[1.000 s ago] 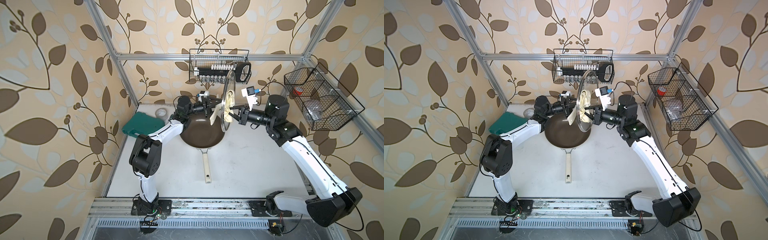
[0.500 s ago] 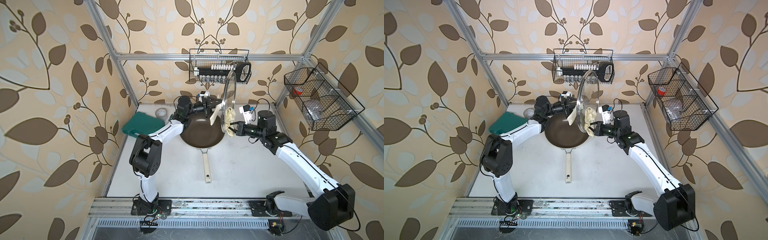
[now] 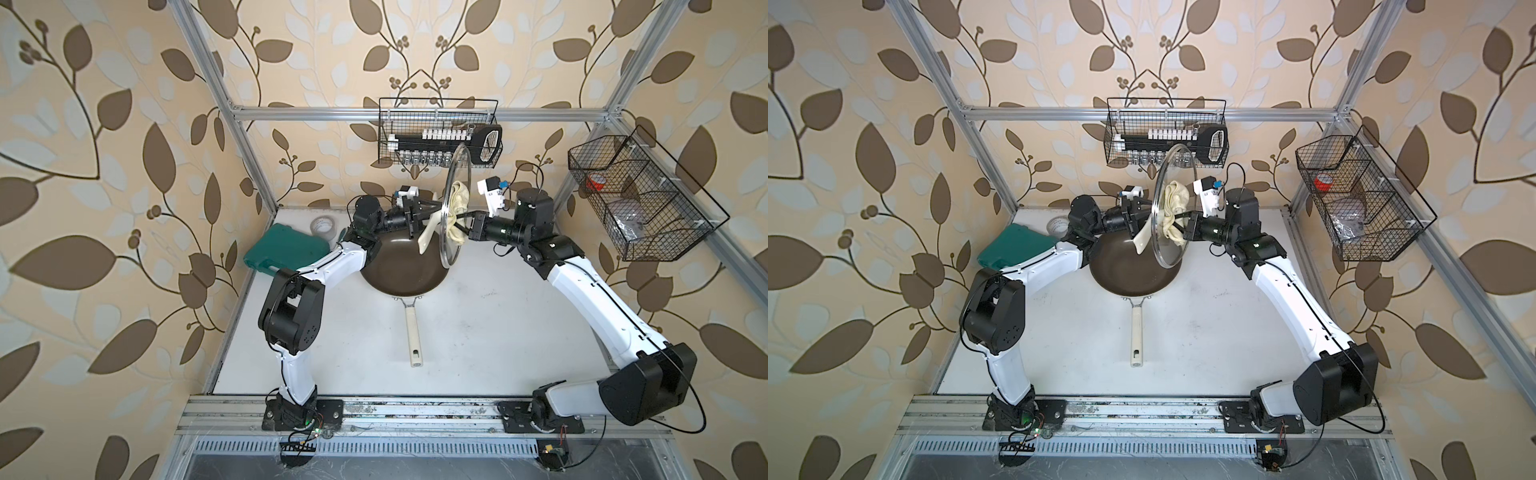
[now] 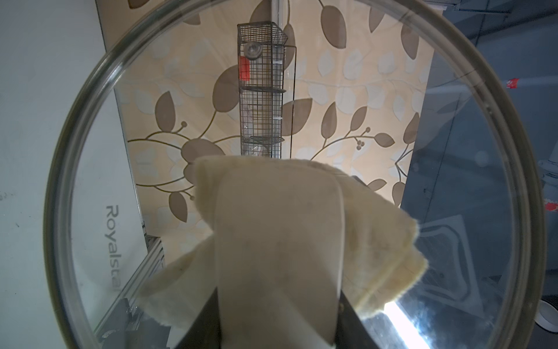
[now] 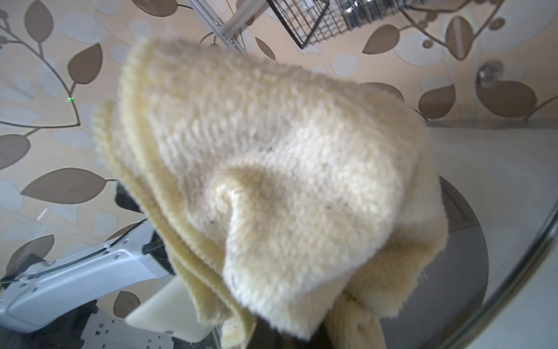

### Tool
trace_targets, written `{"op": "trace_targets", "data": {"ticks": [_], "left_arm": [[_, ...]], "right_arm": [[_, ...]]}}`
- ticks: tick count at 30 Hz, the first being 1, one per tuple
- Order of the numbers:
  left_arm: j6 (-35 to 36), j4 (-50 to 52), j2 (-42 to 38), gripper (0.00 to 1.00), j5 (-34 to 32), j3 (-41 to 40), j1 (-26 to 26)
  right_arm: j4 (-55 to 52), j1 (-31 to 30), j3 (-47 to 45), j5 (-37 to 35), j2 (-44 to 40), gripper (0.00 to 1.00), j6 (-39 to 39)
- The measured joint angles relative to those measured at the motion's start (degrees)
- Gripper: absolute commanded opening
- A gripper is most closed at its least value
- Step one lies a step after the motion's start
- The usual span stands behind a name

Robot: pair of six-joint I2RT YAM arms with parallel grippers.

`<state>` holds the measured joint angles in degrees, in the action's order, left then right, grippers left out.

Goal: Wipe the pot lid with a cloth
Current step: Wipe the pot lid.

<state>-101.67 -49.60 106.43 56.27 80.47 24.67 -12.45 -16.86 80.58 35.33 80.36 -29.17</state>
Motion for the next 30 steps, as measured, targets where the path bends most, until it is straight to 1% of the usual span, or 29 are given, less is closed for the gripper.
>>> {"op": "trace_targets", "data": {"ticks": [2,5,11,15,18,22,26,30], "left_arm": [[-0.48,-0.02,0.0,0.0,-0.02,-0.17,-0.04],[-0.85,-0.9,0.0,0.0,-0.04,-0.17,-0.35],[-2.36,-3.43,0.0,0.0,0.02,-0.15,-0.26],[-2.71,-4.81,0.02,0.0,0.79,-0.15,0.0],[-3.8,-4.76,0.04,0.0,0.72,-0.15,-0.07],[-4.96,-4.66,0.04,0.0,0.83,-0.2,-0.7],[-4.92,-4.52,0.04,0.0,1.73,-0.2,-0.7],[-4.9,-4.63,0.04,0.0,4.33,-0.2,-0.2]], "right_arm": [[1.07,-0.87,2.43,1.4,-0.13,0.0,0.72],[3.74,-2.01,2.67,3.04,-1.62,0.0,1.4],[10.45,-5.53,-5.09,4.76,-8.85,0.0,1.49],[11.39,-6.32,-6.19,4.66,-9.79,0.0,1.73],[8.83,-6.38,-3.3,3.63,-8.31,0.0,2.78],[5.7,-5.73,4.5,1.2,-3.58,0.0,3.69],[5.55,-2.75,9.88,-1.92,0.83,0.0,2.51],[5.01,1.31,11.91,-5.46,4.48,0.0,0.83]]}}
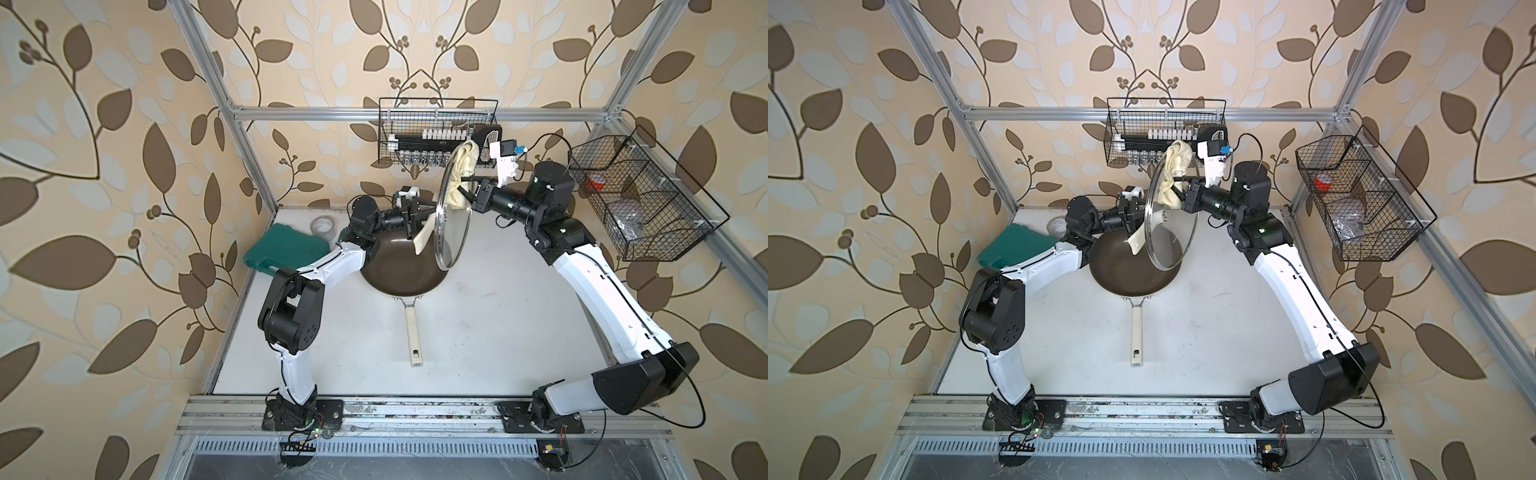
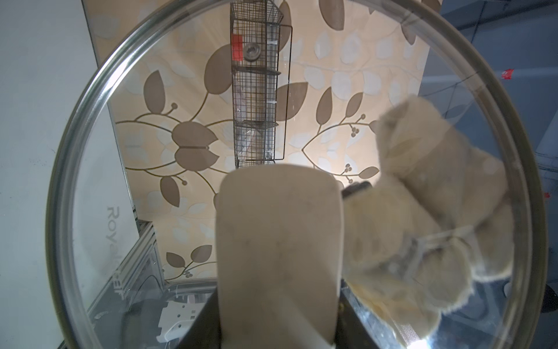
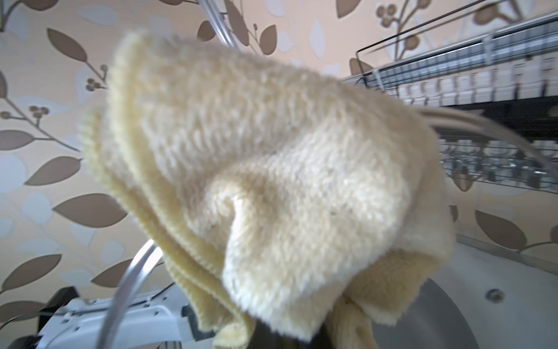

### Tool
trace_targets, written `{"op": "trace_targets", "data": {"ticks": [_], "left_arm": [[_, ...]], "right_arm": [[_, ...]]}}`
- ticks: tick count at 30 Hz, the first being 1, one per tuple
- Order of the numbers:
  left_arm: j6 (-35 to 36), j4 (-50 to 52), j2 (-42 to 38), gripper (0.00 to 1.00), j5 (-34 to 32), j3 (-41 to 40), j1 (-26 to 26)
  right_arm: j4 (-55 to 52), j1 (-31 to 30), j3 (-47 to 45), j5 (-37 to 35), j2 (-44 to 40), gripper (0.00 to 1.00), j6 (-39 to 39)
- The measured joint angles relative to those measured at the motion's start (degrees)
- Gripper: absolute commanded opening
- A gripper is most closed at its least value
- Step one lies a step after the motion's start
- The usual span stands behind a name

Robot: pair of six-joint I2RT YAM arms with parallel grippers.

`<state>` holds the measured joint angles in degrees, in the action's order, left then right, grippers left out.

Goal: Wipe the pot lid with a cloth
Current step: Wipe the pot lid.

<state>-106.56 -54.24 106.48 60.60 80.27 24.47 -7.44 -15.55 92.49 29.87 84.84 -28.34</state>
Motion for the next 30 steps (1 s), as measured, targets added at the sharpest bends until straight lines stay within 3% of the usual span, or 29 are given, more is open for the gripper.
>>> {"op": "trace_targets", "data": {"ticks": [6,18,30], "left_arm": [[-0.09,-0.02,0.0,0.0,2.69,0.0,0.33],[-0.02,-0.35,0.0,0.0,2.01,0.72,0.33],[0.98,0.11,0.0,0.0,-3.15,0.74,-0.2]], "right_arm": [[-1.75,4.7,-2.12,-2.93,2.84,0.0,-0.9],[-4.22,5.27,-22.14,-3.87,-3.08,0.0,2.51],[-5.9,-5.51,-25.77,-0.24,-13.16,0.0,4.37]]}}
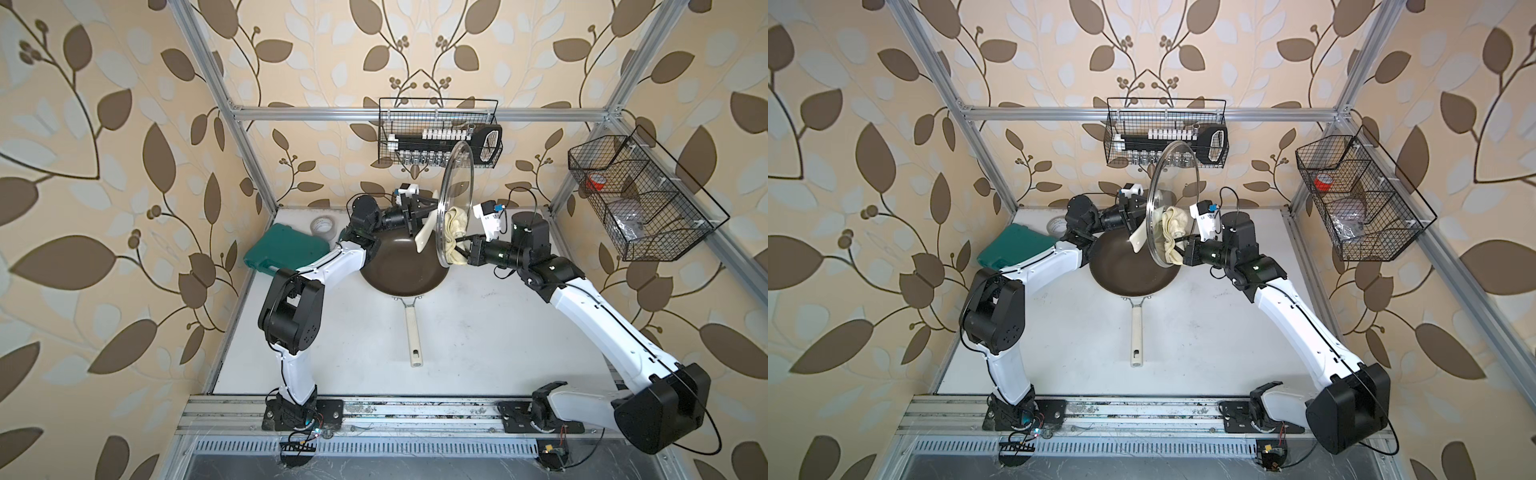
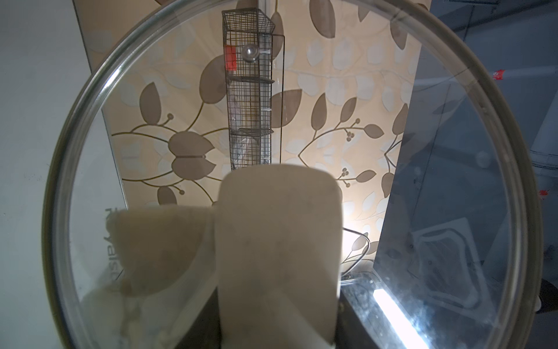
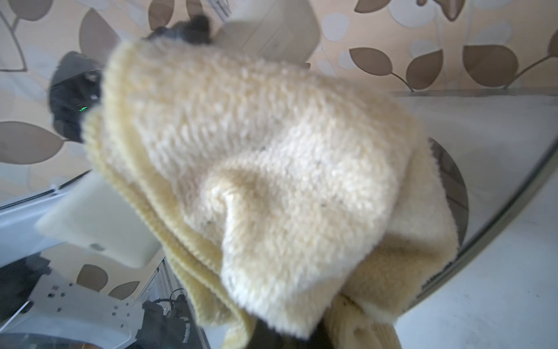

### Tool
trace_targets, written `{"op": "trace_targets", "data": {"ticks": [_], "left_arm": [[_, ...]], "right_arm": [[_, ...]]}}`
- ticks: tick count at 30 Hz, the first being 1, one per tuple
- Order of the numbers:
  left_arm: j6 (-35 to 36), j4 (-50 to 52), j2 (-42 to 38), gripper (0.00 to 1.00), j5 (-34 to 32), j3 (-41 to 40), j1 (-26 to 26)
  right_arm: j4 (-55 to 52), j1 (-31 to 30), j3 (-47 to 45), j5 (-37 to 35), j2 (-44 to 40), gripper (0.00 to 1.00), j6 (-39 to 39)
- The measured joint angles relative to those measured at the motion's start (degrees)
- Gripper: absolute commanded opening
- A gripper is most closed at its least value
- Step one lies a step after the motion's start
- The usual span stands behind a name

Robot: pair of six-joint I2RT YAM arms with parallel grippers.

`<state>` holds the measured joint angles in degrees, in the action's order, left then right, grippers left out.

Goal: Wipe the pot lid with a cloth
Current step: Wipe the pot lid.

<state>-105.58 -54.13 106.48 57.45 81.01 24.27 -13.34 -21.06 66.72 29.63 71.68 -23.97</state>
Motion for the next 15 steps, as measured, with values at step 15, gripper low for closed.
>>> {"op": "trace_targets", "data": {"ticks": [15], "left_arm": [[0.02,-0.09,0.0,0.0,-1.05,0.0,-0.24]], "right_arm": [[3.76,-3.93,9.75,2.89,-0.85,0.0,-0.68]]}}
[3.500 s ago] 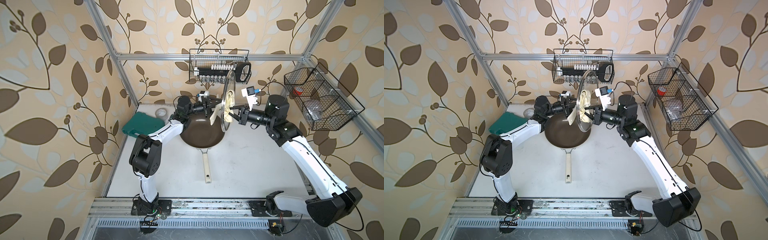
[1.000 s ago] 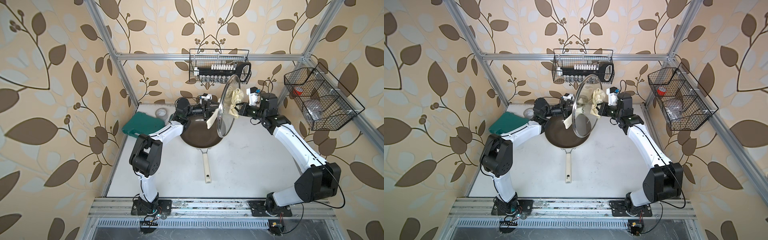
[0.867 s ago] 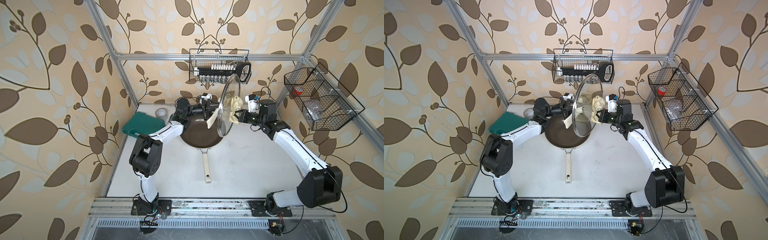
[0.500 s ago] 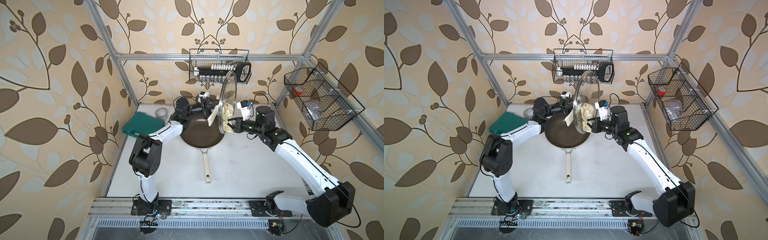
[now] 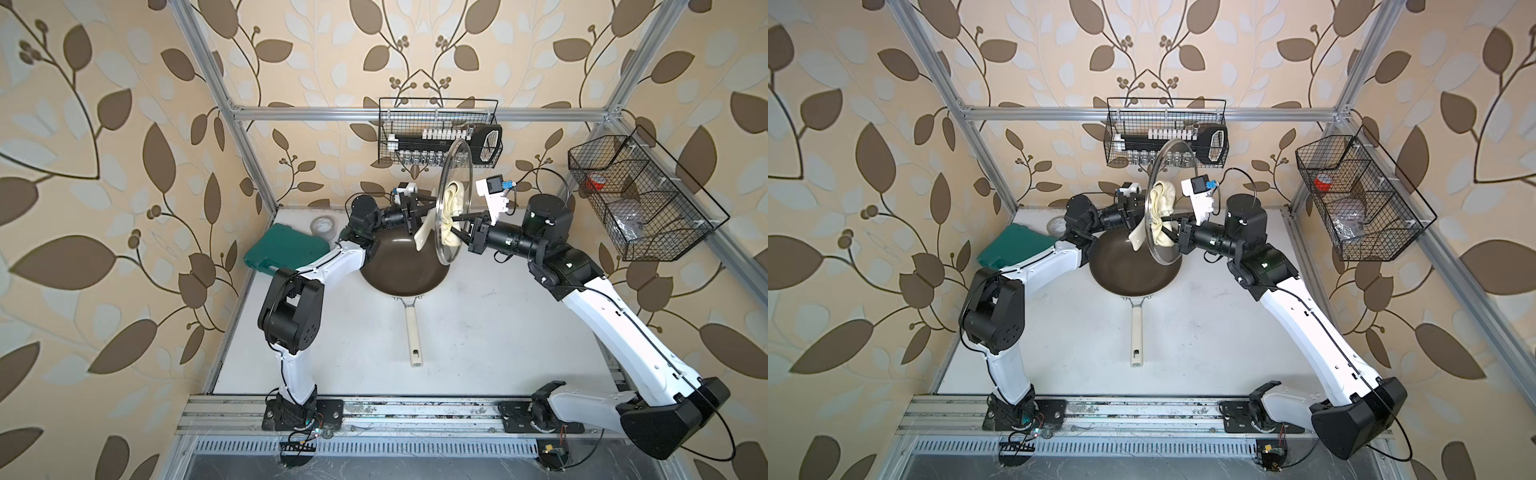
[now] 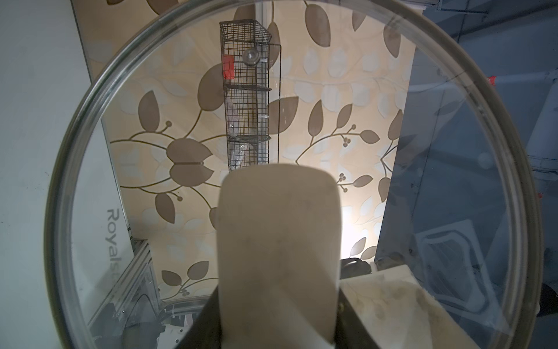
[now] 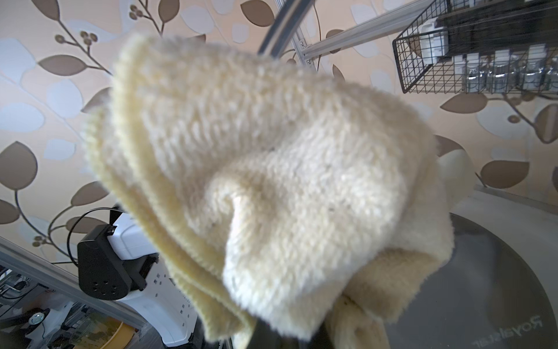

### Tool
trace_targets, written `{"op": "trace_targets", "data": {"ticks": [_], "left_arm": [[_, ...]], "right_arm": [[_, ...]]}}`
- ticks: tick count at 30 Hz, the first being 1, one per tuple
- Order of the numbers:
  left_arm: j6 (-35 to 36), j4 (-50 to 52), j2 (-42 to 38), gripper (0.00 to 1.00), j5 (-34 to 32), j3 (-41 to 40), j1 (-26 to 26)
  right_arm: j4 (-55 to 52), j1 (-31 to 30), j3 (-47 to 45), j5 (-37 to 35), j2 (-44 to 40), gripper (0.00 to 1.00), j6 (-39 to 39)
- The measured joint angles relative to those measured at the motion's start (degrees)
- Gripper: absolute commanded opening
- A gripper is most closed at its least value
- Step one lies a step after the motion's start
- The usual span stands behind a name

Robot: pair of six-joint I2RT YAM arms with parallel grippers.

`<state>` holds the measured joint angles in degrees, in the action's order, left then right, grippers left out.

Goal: Wipe the pot lid with a cloth
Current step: Wipe the pot lid.

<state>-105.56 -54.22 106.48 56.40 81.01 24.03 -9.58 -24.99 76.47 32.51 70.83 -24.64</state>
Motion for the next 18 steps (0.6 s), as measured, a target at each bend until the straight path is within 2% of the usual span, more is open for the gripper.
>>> {"op": "trace_targets", "data": {"ticks": [5,10,15,18], "left_arm": [[0.0,-0.04,0.0,0.0,0.0,0.0,0.02],[-0.04,-0.02,0.0,0.0,0.35,0.0,0.04],[-0.61,-0.52,0.0,0.0,2.86,0.0,0.07],[-0.52,-0.66,0.0,0.0,4.5,0.0,0.07]], "right_arm": [[1.05,1.55,-10.1,-1.97,-2.56,0.0,-0.96],[-0.09,5.81,-17.33,-3.39,-1.9,0.0,-1.27],[-0.35,9.75,-16.96,-3.98,1.68,0.0,-1.27],[-1.6,10.8,-12.92,-3.61,4.79,0.0,-1.11]]}}
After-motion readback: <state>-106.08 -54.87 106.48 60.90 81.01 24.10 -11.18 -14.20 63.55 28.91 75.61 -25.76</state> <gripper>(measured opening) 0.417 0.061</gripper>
